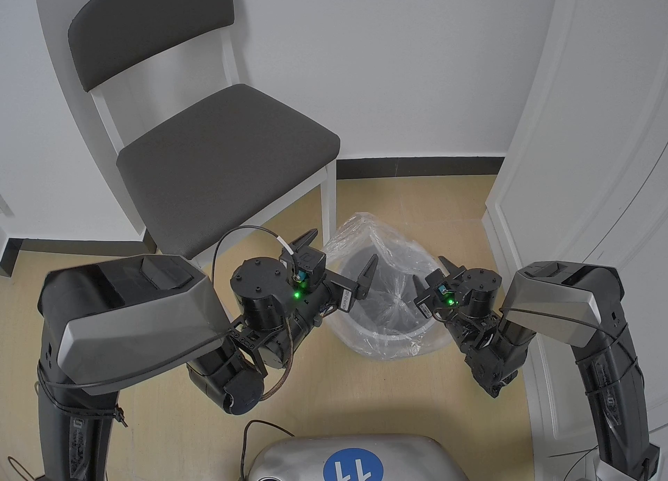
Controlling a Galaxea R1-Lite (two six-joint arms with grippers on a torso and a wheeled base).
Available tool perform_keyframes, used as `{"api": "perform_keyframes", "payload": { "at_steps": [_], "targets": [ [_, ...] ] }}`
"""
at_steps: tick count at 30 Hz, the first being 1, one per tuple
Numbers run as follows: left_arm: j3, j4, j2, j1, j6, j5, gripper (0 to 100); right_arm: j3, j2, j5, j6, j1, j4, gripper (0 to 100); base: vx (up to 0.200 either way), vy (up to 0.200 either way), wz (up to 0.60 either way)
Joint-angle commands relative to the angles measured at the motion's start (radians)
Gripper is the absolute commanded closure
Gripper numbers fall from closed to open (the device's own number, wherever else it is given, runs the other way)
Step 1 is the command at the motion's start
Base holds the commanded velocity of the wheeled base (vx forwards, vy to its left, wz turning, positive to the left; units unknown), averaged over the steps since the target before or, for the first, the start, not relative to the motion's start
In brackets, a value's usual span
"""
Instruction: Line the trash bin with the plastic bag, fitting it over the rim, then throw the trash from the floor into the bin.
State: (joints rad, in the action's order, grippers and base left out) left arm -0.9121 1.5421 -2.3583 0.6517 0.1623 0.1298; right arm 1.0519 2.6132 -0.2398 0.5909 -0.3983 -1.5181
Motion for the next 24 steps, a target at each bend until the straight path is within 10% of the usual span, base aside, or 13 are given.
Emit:
{"api": "perform_keyframes", "payload": {
  "at_steps": [1, 24],
  "targets": [
    [0.013, 0.001, 0.004, 0.002, -0.024, 0.001, 0, 0.051, 0.004, -0.001, -0.006, 0.015, 0.001, 100, 0.0, 0.0, 0.0],
    [0.059, 0.0, -0.001, -0.007, -0.063, 0.002, 0, 0.407, 0.07, -0.165, -0.18, 0.032, 0.144, 100, 0.0, 0.0, 0.0]
  ]
}}
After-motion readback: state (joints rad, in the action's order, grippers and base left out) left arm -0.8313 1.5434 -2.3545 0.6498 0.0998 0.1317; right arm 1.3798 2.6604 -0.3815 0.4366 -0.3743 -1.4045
